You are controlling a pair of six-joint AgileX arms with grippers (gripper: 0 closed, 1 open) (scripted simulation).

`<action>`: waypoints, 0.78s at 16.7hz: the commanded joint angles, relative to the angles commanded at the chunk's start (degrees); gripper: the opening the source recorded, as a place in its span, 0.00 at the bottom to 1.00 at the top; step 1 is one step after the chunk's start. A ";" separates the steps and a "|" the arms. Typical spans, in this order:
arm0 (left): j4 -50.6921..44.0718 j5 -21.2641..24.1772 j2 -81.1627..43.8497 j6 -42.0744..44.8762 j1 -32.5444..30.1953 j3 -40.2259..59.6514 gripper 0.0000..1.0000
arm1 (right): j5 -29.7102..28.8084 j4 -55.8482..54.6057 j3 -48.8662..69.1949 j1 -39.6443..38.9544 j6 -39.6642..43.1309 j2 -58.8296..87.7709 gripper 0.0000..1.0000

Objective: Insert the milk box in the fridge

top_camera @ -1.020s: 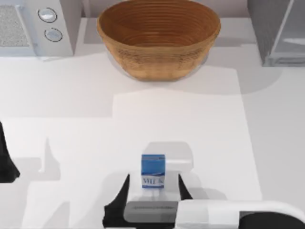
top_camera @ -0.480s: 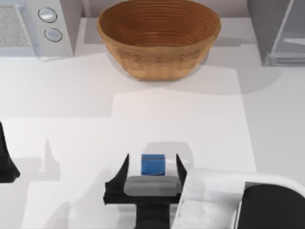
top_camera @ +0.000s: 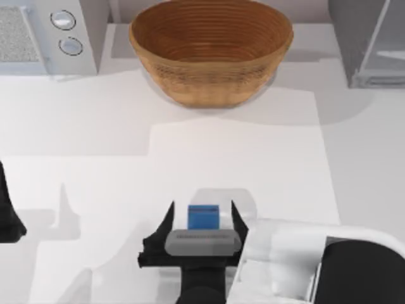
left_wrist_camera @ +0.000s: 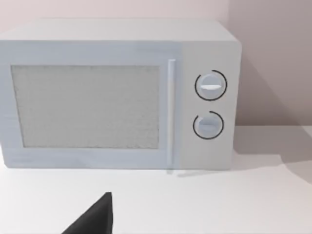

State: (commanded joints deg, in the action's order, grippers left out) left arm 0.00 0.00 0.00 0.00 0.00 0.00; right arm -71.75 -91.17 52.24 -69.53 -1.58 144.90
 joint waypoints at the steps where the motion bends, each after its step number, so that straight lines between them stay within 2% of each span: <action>1: 0.00 0.00 0.00 0.00 0.00 0.00 1.00 | 0.00 0.00 0.00 0.00 0.00 0.00 0.70; 10: 0.00 0.00 0.00 0.00 0.00 0.00 1.00 | 0.00 0.00 0.00 0.00 0.00 0.00 0.02; 13: 0.00 0.00 0.00 0.00 0.00 0.00 1.00 | 0.00 0.00 0.00 0.00 0.00 0.00 0.00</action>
State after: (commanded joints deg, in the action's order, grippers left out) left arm 0.00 0.00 0.00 0.00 0.00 0.00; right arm -71.75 -91.17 52.24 -69.53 -1.58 144.90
